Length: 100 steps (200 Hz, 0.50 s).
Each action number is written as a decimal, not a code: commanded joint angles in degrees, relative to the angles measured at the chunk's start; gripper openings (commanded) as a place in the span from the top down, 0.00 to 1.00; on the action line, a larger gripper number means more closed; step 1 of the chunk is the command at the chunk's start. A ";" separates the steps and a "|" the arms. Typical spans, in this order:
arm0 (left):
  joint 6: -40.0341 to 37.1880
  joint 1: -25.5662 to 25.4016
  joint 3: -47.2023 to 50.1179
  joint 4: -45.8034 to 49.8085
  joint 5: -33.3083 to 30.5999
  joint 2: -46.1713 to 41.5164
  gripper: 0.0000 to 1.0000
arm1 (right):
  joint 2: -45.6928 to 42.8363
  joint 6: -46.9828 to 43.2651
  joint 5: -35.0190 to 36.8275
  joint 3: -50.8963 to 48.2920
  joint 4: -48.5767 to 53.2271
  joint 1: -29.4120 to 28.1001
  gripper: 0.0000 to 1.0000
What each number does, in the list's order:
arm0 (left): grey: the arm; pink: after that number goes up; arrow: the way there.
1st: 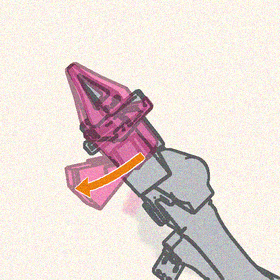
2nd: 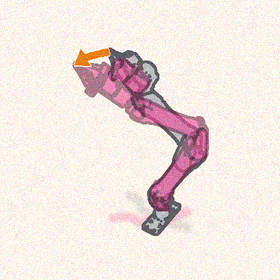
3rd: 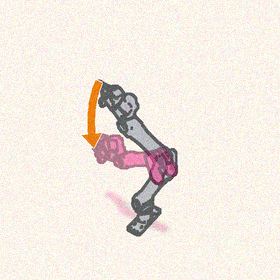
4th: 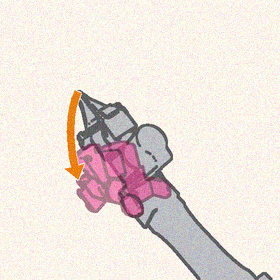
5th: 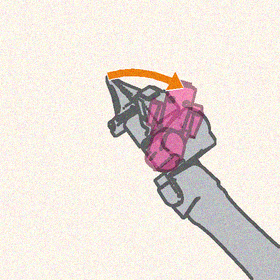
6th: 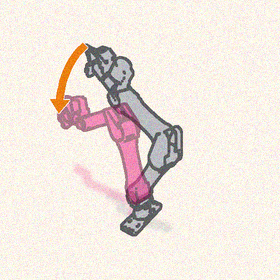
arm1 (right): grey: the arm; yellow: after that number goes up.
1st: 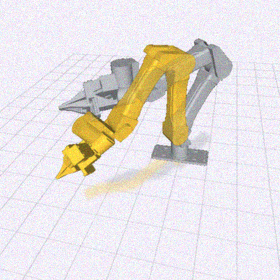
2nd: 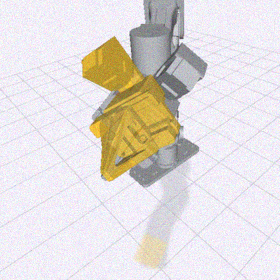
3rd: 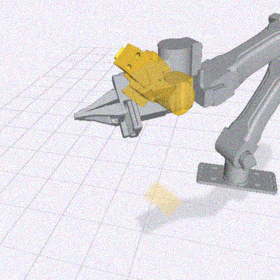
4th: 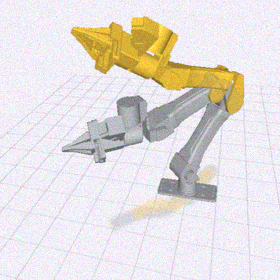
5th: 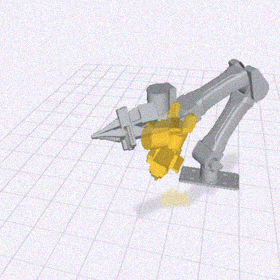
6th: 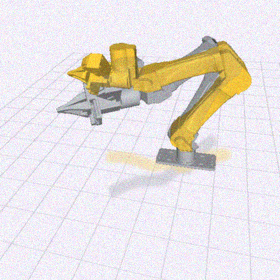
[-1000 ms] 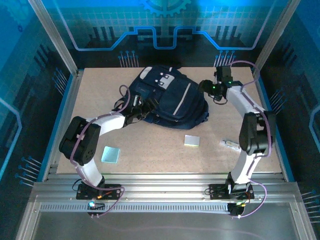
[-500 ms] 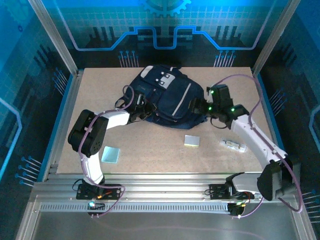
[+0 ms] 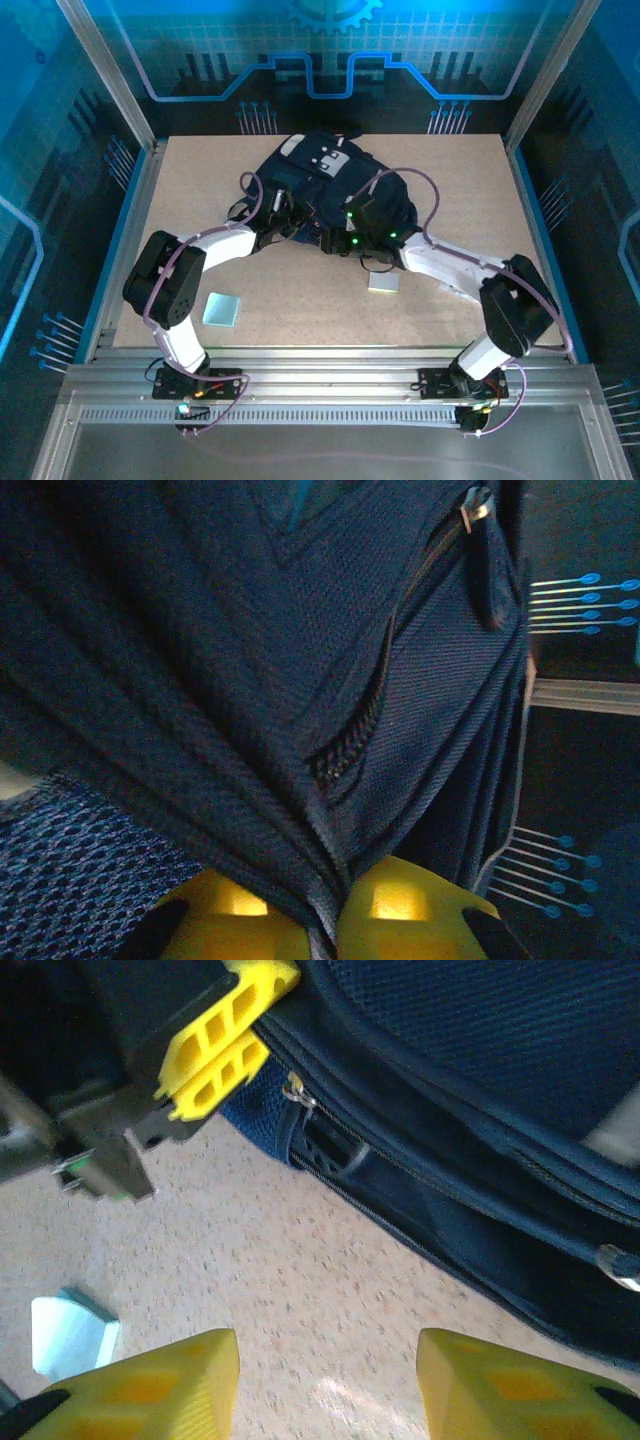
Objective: Pack the student bag
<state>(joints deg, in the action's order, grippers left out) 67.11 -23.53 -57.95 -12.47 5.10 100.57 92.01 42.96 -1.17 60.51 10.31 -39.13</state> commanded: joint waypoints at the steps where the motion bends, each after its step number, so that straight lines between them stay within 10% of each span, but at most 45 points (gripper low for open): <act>1: 3.71 -0.66 0.28 -4.29 -1.29 -5.22 1.00 | 4.47 3.99 3.76 2.87 -6.96 -1.44 0.52; 100: 7.62 -1.54 6.38 -9.72 4.99 -5.73 1.00 | 14.28 -6.16 24.57 14.84 -5.04 -1.14 0.51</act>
<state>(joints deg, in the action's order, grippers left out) 75.11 -24.14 -53.39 -19.16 4.78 98.28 106.52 42.54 14.41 71.18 8.54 -42.81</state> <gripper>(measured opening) 0.084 0.486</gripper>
